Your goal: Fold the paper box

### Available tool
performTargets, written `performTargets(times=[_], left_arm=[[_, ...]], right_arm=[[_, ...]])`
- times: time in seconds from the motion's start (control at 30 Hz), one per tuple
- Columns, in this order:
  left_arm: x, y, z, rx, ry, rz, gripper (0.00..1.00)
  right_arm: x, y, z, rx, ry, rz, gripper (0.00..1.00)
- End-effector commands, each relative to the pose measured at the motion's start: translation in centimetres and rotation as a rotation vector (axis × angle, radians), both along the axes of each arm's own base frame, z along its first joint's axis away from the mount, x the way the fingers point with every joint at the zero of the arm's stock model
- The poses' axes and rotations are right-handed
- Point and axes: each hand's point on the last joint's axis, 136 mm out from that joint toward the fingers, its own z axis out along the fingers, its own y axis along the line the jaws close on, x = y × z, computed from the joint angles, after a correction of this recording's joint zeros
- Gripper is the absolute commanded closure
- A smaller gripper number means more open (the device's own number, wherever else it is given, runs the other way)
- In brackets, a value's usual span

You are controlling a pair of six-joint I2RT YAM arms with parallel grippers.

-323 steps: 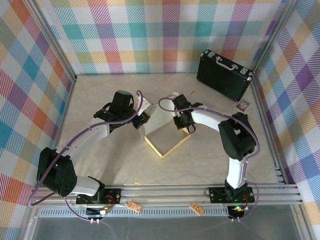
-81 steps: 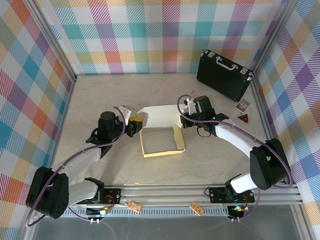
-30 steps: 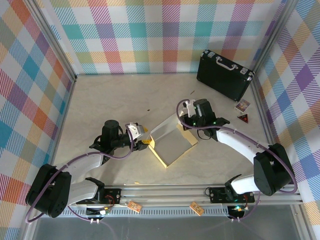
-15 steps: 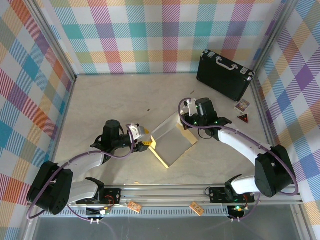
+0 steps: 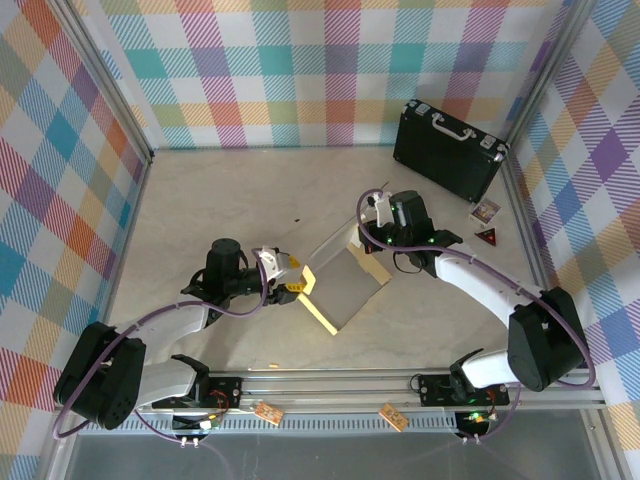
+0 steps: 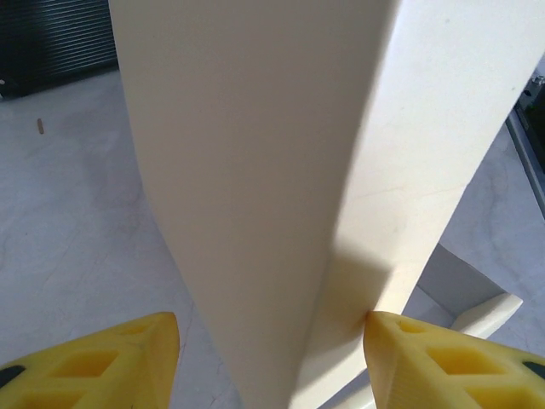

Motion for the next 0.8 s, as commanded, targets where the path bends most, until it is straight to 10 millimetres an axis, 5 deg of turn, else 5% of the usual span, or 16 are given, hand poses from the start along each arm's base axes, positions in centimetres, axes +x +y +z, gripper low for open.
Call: performTargets(times=[0.0, 0.2, 0.4, 0.47, 0.77], left_arm=[[1.1, -0.8, 1.5, -0.032, -0.048, 0.009, 0.42], [3.2, -1.0, 1.1, -0.020, -0.061, 0.100, 0.54], [4.2, -1.0, 1.5, -0.043, -0.071, 0.142, 0.80], [4.5, -1.0, 1.7, -0.053, -0.083, 0.157, 1.00], [3.8, -1.1, 2.1, -0.058, -0.145, 0.132, 1.00]], right_arm=[[-0.2, 1.6, 1.1, 0.085, 0.020, 0.032, 0.97], [-1.1, 2.6, 0.7, 0.132, 0.070, 0.080, 0.97], [-1.7, 2.2, 0.2, 0.117, 0.084, 0.074, 0.97], [-1.9, 2.2, 0.1, 0.121, 0.093, 0.075, 0.97], [-2.5, 2.0, 0.3, 0.118, 0.096, 0.086, 0.89]])
